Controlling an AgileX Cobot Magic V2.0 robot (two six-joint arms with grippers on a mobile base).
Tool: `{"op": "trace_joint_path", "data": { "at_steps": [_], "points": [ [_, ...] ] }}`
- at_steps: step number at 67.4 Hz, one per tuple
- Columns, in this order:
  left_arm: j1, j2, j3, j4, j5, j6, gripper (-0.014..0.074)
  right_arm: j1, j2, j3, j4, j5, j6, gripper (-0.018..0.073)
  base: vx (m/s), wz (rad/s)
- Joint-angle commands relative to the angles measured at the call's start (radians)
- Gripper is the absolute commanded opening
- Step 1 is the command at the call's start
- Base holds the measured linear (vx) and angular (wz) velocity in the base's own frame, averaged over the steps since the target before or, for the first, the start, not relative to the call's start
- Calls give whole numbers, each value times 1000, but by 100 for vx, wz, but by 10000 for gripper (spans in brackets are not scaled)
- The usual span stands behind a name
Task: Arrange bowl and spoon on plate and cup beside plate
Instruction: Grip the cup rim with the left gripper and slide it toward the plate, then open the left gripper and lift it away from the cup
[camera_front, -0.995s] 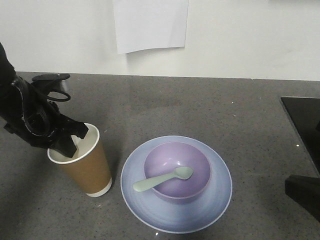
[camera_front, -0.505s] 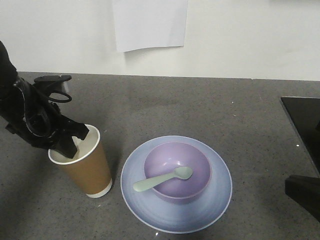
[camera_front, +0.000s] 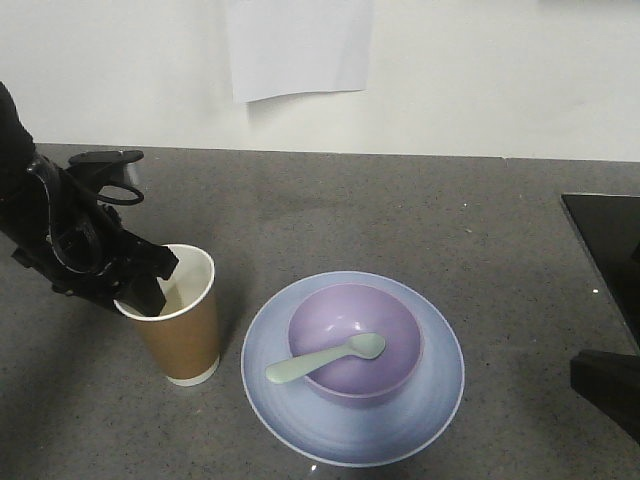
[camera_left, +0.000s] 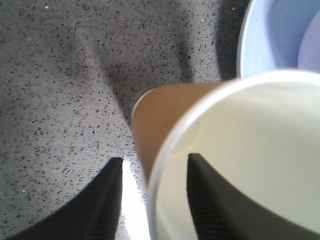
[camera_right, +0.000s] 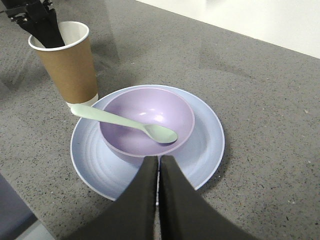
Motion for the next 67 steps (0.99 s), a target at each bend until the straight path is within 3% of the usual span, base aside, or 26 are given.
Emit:
{"op": "trace_joint_path", "data": {
  "at_steps": [1,11,46,58,67],
  "points": [
    [-4,-36,-24,-53,8,-1,355,0,4,-23,14,-70,-2,-4,0,0],
    [-4,-36,-24,-90,8,0,378,0,4,-23,14,-70,-2,-4,0,0],
    [-4,-47,-137,-86,8,-27,379,0,4,-23,14,-74,-2,-4,0,0],
    [-4,-88,-156,-61,8,-27,379,0,4,-23,12,-75,-2,-4,0,0],
    [-4,-130,-155,25,8,-45,379,0,4,-23,12,-90,-2,-4,0,0]
  ]
}}
